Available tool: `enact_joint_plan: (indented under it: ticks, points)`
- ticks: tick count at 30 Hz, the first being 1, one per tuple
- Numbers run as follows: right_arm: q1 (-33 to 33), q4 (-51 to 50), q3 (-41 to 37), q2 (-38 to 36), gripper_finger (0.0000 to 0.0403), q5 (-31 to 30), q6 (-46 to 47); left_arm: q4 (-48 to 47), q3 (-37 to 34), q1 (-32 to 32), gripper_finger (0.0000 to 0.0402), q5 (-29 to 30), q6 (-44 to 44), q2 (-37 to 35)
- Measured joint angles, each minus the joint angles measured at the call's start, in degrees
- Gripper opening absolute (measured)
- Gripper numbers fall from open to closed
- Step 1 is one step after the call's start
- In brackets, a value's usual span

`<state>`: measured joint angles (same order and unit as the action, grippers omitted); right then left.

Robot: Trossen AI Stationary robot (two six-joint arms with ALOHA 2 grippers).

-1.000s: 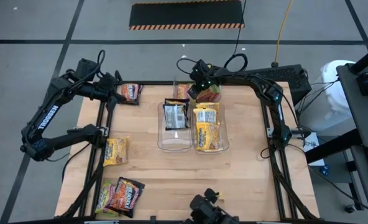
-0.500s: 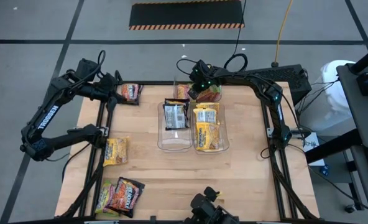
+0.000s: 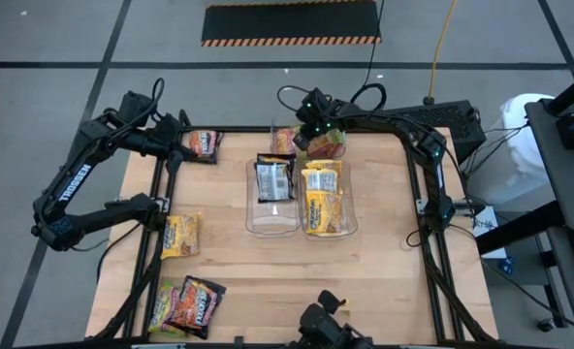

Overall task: Sort Maruchan noodles
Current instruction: Put the green noodle pack into the top transparent bin

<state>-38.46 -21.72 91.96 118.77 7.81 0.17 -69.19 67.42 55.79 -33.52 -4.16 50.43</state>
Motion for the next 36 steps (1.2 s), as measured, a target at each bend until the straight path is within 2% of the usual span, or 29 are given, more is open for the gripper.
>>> enact_joint_plan:
  ticks: [12, 19, 29, 36]
  points:
    - [0.1, -4.5, 0.0, -4.8, 0.0000, -0.5, -0.7, 0.0, 0.0, 0.0, 0.0003, 0.0, 0.0, 0.0]
    - [0.1, -7.8, 0.0, -7.9, 0.0000, -3.6, -1.6, 0.0, 0.0, 0.0, 0.0003, 0.0, -0.5, 0.0]
    - [0.1, -16.7, 0.1, -8.9, 0.0000, -3.6, -1.5, 0.0, 0.0, 0.0, 0.0003, 0.0, -0.6, 0.0]
    - [0.1, -17.9, 0.1, -9.6, 0.0000, -4.3, -2.2, 0.0, 0.0, 0.0, 0.0003, 0.0, -1.0, 0.0]
